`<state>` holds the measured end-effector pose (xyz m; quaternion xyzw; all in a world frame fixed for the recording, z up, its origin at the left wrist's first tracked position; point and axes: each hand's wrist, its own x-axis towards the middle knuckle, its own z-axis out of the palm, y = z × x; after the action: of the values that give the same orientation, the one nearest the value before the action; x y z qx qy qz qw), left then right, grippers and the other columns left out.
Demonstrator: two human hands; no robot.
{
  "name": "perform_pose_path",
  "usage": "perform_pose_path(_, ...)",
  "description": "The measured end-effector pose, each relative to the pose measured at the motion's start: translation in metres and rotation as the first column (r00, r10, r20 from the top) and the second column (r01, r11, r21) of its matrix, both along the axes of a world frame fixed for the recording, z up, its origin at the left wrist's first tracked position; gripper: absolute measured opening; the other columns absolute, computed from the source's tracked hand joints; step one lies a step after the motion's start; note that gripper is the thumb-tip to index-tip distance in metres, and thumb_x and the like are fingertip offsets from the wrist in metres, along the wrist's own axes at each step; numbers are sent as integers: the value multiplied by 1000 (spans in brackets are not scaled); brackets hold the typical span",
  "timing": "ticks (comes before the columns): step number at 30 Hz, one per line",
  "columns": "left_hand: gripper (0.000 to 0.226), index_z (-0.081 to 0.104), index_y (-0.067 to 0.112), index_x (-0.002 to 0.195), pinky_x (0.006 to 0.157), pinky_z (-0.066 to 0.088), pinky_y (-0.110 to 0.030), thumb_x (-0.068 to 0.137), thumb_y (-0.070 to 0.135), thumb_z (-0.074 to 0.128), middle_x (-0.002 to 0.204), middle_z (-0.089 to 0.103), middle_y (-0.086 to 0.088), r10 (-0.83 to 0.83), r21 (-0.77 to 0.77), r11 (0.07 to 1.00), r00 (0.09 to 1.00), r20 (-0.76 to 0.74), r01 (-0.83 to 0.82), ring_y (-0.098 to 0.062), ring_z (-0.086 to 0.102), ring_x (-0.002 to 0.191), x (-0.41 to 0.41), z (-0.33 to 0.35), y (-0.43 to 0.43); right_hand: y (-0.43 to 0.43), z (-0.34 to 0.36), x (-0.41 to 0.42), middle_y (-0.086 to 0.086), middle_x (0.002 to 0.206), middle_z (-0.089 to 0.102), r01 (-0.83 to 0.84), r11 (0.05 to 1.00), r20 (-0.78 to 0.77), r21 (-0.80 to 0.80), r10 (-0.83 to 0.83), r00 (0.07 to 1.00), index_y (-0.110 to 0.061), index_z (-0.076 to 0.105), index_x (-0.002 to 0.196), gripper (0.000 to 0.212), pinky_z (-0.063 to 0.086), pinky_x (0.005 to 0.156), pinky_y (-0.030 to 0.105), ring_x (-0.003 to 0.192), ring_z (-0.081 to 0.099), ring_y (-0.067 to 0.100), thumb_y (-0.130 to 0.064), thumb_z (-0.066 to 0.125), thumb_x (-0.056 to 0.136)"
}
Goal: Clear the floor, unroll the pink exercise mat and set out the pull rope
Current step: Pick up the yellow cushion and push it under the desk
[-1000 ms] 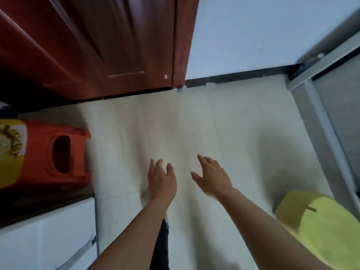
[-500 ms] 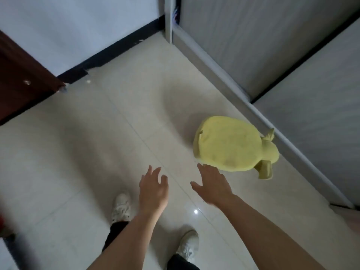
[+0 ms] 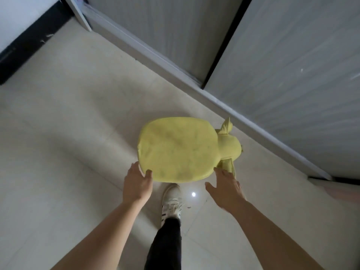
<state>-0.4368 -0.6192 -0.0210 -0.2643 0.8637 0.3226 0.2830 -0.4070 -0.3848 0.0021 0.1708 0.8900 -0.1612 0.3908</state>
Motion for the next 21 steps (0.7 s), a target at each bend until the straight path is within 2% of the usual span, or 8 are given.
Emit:
perform_pose_path(4,56,36,-1,140,98,41,-43,95,28,52,139,49,-25,132,-68,989,990,40,-129,-41,50,124,-33,-37,12,29,-35,-18,8,140,47,143,989,0,44,-144,990,-14,39,136,52,38,101,42,128,42,28,-37,54,93)
perform_pose_path(8,66,29,-2,144,97,42,-46,96,37,50,142,46,-26,257,-136,961,957,131,-240,-43,48,126,-51,-77,7,44,-69,-25,14,141,41,343,933,2,108,-346,938,-6,32,141,65,37,101,46,129,39,32,-33,60,88)
perform_pose_path(11,57,42,5,140,92,40,-40,97,42,46,139,51,-22,290,-121,954,947,136,-275,-39,50,124,-62,-103,3,52,-97,-31,21,145,37,531,840,38,111,-538,842,-1,27,143,71,33,107,47,133,36,36,-32,61,89)
perform_pose_path(15,56,51,2,130,79,38,-37,98,47,39,126,59,-25,318,-116,946,934,162,-302,-40,57,112,-68,-124,1,60,-128,-43,24,138,46,728,681,109,84,-732,672,3,41,136,63,37,108,47,127,44,40,-35,61,90)
perform_pose_path(16,58,51,2,130,78,39,-37,98,48,37,124,60,-25,337,-107,940,927,163,-323,-40,58,110,-67,-123,3,61,-132,-45,22,130,53,766,640,127,68,-767,629,4,46,132,57,41,104,47,121,49,40,-33,61,90)
perform_pose_path(18,58,49,6,133,83,41,-38,99,50,34,126,60,-21,360,-54,933,926,110,-357,-38,58,112,-64,-124,5,62,-136,-48,14,96,58,811,582,136,53,-809,572,2,54,118,41,46,87,43,100,54,35,-27,59,89)
perform_pose_path(19,55,51,10,133,84,41,-37,99,50,32,123,61,-17,380,-27,925,922,67,-379,-35,58,111,-64,-125,5,61,-135,-50,8,82,52,829,557,129,55,-827,547,-1,55,113,33,43,80,41,93,51,32,-25,58,89)
perform_pose_path(21,54,60,11,119,77,40,-33,100,50,29,103,62,-9,468,-10,884,884,20,-468,-27,59,90,-69,-122,5,62,-137,-52,4,71,42,847,528,80,64,-849,523,-4,54,109,26,41,75,39,88,49,29,-20,59,89)
